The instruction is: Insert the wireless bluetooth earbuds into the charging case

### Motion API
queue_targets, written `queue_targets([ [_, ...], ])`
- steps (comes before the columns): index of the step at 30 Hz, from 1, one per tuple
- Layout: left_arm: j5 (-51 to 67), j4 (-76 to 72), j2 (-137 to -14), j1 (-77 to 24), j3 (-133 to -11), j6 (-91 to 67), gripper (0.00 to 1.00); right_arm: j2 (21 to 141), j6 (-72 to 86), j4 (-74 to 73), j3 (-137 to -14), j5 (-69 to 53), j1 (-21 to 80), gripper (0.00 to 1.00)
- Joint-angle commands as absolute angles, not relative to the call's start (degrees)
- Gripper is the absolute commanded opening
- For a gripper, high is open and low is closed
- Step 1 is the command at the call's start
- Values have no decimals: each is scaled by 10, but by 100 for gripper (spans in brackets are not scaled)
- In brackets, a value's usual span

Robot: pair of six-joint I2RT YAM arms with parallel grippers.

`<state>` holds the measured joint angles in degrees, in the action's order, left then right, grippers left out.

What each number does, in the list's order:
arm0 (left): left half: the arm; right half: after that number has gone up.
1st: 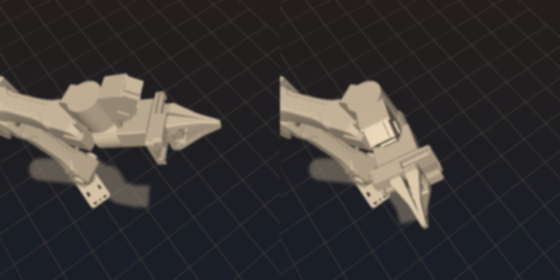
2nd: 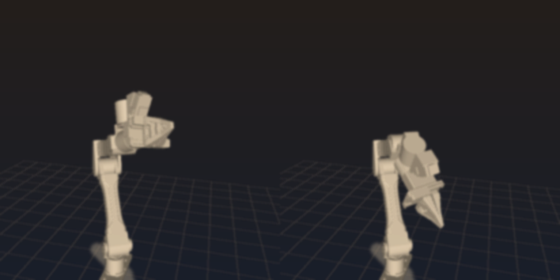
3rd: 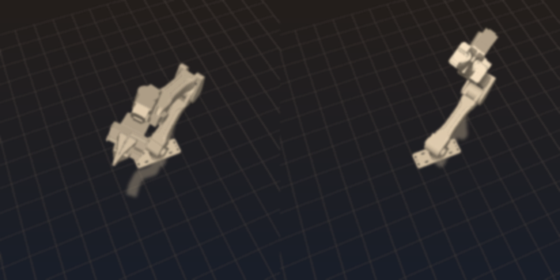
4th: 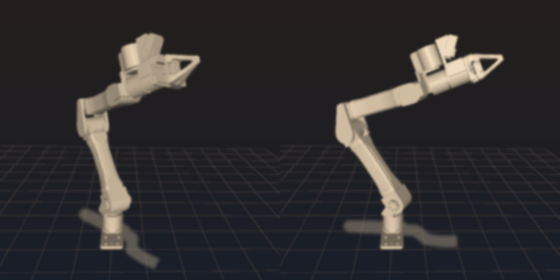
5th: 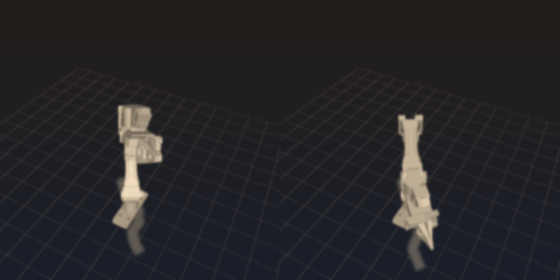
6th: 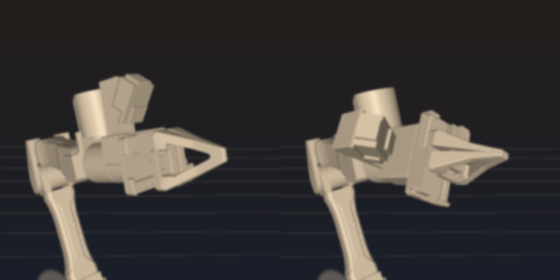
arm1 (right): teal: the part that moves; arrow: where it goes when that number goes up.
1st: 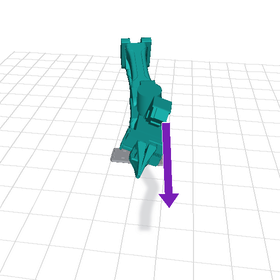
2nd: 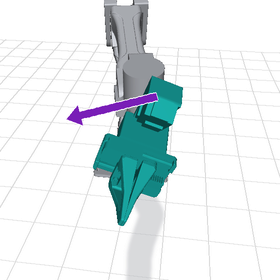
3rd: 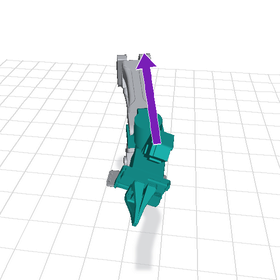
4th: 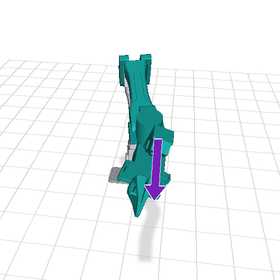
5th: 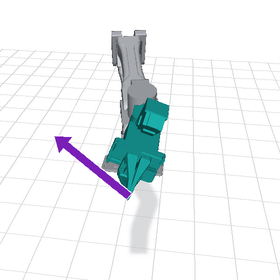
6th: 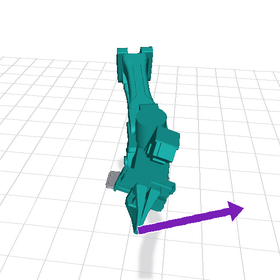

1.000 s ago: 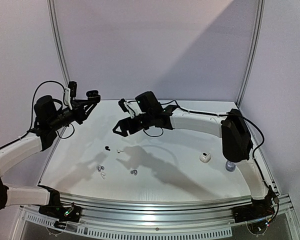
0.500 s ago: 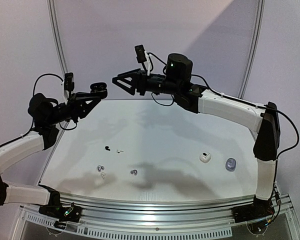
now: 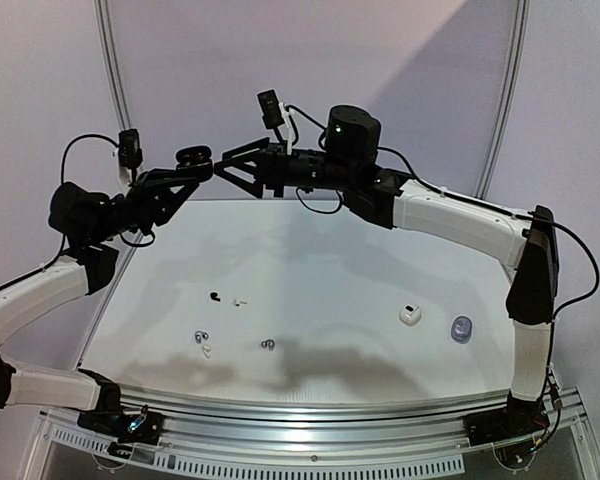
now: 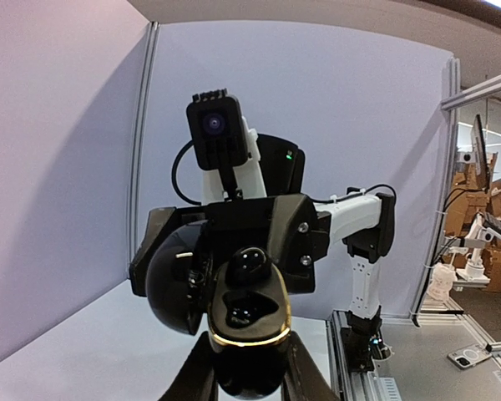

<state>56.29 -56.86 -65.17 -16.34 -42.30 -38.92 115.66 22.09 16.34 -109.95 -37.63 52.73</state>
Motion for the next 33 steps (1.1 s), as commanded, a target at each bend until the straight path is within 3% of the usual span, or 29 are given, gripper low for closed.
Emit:
queue_targets([
  [1,559,-585,-660,-172,-440,-394,0,1142,207,155,-1099,-402,537,65],
  [16,555,-579,-668,-182,-448,-387,0,1167,180,106,-1153,-398,546,36],
  [28,552,-591,-677,-182,-461,-381,0,1182,174,75,-1171,-404,546,47],
  [33,552,-591,-679,-184,-462,-380,0,1184,176,73,-1176,-405,545,41],
])
